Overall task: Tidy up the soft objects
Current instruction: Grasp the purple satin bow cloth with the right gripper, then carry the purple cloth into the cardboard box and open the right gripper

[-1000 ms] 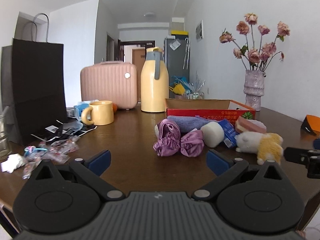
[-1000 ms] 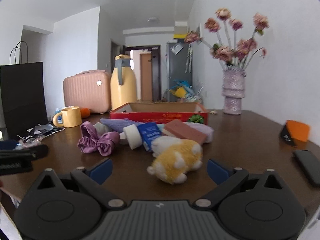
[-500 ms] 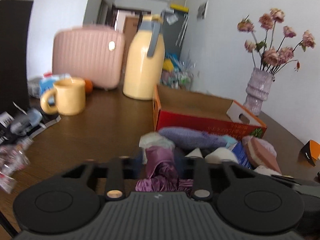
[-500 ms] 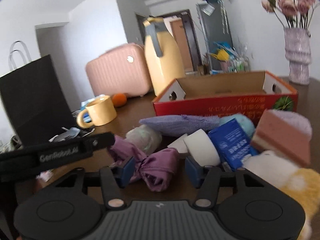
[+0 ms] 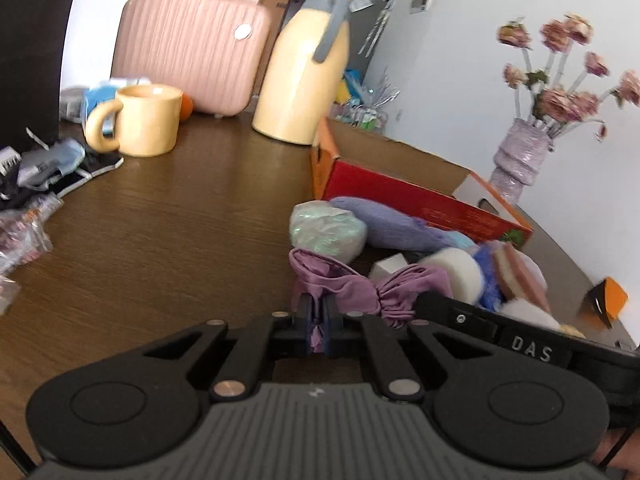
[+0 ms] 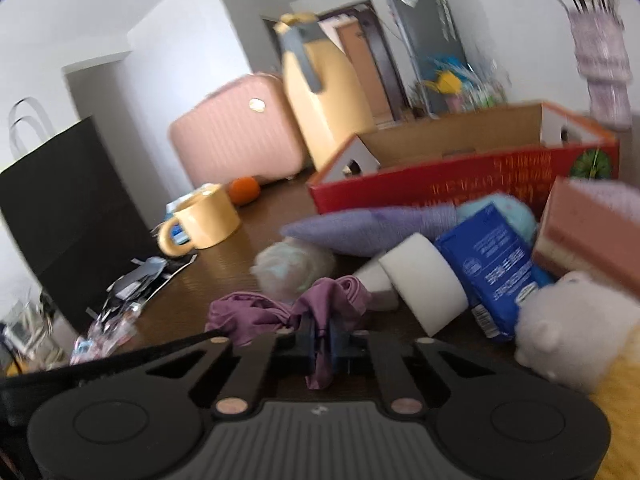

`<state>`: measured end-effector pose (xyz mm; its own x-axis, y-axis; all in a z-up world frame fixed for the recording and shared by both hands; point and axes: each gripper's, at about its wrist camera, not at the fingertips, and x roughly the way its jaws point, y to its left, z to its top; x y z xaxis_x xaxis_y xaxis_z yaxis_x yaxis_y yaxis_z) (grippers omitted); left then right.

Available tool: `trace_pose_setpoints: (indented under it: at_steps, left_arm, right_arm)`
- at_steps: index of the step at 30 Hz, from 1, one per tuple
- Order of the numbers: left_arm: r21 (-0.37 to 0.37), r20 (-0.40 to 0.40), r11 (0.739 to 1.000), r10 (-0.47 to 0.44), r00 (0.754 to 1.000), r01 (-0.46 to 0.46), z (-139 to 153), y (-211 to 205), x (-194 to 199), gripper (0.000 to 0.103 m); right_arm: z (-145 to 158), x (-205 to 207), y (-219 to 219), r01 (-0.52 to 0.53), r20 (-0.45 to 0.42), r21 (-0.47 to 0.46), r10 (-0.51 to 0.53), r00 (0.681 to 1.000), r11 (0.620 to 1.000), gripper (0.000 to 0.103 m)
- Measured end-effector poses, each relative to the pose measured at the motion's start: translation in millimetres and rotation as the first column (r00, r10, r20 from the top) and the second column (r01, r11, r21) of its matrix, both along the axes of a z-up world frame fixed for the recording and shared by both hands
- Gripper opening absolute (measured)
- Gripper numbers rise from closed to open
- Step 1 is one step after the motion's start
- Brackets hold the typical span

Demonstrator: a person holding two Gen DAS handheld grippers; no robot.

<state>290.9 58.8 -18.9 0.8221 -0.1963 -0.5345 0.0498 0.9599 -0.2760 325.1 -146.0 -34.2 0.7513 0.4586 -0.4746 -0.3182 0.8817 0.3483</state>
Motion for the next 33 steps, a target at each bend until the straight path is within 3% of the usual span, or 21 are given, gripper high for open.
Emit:
trace_pose_setpoints:
  at_steps: [8,11,16,20,23,26,30,33]
  left_arm:
    - [0.006,0.048,0.994,-0.110,0.993,0.110,14.5,-37.7,-73.8,0.005]
    - [0.056,0.036,0.986,-0.161,0.986,0.159,11.6,-61.2,-89.2,0.005]
    - [0.070,0.048,0.974,-0.218,0.975,0.214,14.6,-86.2,-99.4,0.005]
    - [0.039,0.093,0.959,-0.283,0.955,0.280,39.0,-87.1,-91.7,0.005]
    - [0.037,0.159,0.946,-0.323,0.933,0.321,66.1,-88.8,-72.2,0.005]
    - [0.059,0.239,0.943,-0.331,0.913,0.327,87.7,-90.0,-39.6,0.005]
    - [0.079,0.258,0.953,-0.302,0.918,0.292,115.9,-90.0,37.7,0.005]
    - [0.071,0.236,0.961,-0.276,0.932,0.267,137.0,-86.4,111.8,0.005]
  right_arm:
    - [7.5,-92.4,-43.1,-0.012,0.050,-0.037,0.014,0.999,0.999,0.006]
    - [3.1,-120.8,-65.0,0.017,0.036,-0.022,-0.016,0.999,1.000,0.006]
    - [0.8,-140.0,-90.1,0.054,0.034,-0.009,-0.054,0.998,0.998,0.006]
    - [12.6,-139.8,-105.4,0.047,0.066,0.036,-0.049,0.997,0.998,0.006]
    - [30.2,-120.0,-109.9,-0.007,0.068,0.097,0.000,0.998,0.995,0.006]
    - [52.7,-85.0,-108.3,-0.030,0.110,0.080,0.021,0.994,0.996,0.006]
    - [89.5,-5.0,-100.1,-0.044,0.152,0.044,0.037,0.988,0.998,0.006]
    - [107.6,67.2,-92.7,-0.061,0.134,0.026,0.057,0.989,0.998,0.006]
